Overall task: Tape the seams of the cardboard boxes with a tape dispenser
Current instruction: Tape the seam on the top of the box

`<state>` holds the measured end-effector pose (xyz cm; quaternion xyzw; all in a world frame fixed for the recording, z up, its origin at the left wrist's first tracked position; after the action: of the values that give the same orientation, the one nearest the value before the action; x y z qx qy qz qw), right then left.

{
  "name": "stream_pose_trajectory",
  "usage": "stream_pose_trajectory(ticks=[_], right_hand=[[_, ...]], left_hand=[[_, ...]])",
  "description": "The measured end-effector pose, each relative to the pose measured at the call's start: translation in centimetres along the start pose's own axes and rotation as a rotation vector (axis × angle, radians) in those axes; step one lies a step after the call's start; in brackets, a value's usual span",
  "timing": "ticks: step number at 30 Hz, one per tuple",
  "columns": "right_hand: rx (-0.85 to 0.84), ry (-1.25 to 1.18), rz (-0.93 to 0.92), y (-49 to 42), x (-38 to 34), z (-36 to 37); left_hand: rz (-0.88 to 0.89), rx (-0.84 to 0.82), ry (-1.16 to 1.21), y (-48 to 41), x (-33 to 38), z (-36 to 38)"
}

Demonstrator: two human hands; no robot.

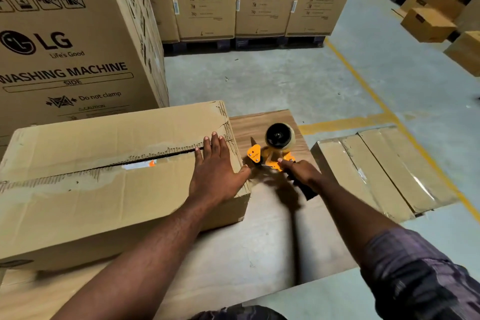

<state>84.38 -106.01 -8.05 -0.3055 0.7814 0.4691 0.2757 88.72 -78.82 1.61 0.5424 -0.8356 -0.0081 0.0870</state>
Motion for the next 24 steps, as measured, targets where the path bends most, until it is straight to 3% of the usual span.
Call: stream_pose_trajectory(ticks=[6, 8, 12, 14, 16, 18, 20, 24], right_hand=[[-0.018, -0.357, 0.236, 0.2, 5.5, 4.9], [0.016, -0.247, 0.24, 0.6, 5.6, 5.0], [0.063, 0.372, 0.101, 4.4, 0.0, 3.8], [0.08, 0.456, 0.014, 6.3, -4.1, 3.5], [0.014, 0.288, -0.16, 7.3, -8.5, 4.4], [-0.129, -0.204, -0.309, 9.0, -12.4, 6.5], [-0.262, -0.509, -0.308, 10.2, -14.2, 9.0], [-0.35, -0.517, -0.204, 9.3, -12.6, 12.9]], left_hand=[[-0.004, 0.002, 0.004, 0.1, 0.0, -0.1], [-0.004, 0.004, 0.006, 0.1, 0.0, -0.1], [-0.011, 0.014, 0.006, 0.0, 0.0, -0.1], [-0.023, 0.032, 0.013, 0.0, 0.1, -0.1], [-0.035, 0.046, 0.018, 0.0, 0.1, -0.1], [-0.046, 0.073, 0.031, 0.0, 0.0, -0.2], [-0.047, 0.108, 0.067, 0.1, -0.2, -0.5], [-0.033, 0.157, 0.127, 0.3, -0.5, -0.8]])
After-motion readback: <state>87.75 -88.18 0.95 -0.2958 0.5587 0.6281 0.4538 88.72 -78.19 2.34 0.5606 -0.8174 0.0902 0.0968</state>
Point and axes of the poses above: each hand's wrist, its own y-axis away from the middle knuckle, its own z-axis out of the palm, x = y × z, the point moved 4 cm from there along -y, towards the middle knuckle, and after that the axes turned 8 degrees about -y, right-handed, at the moved point
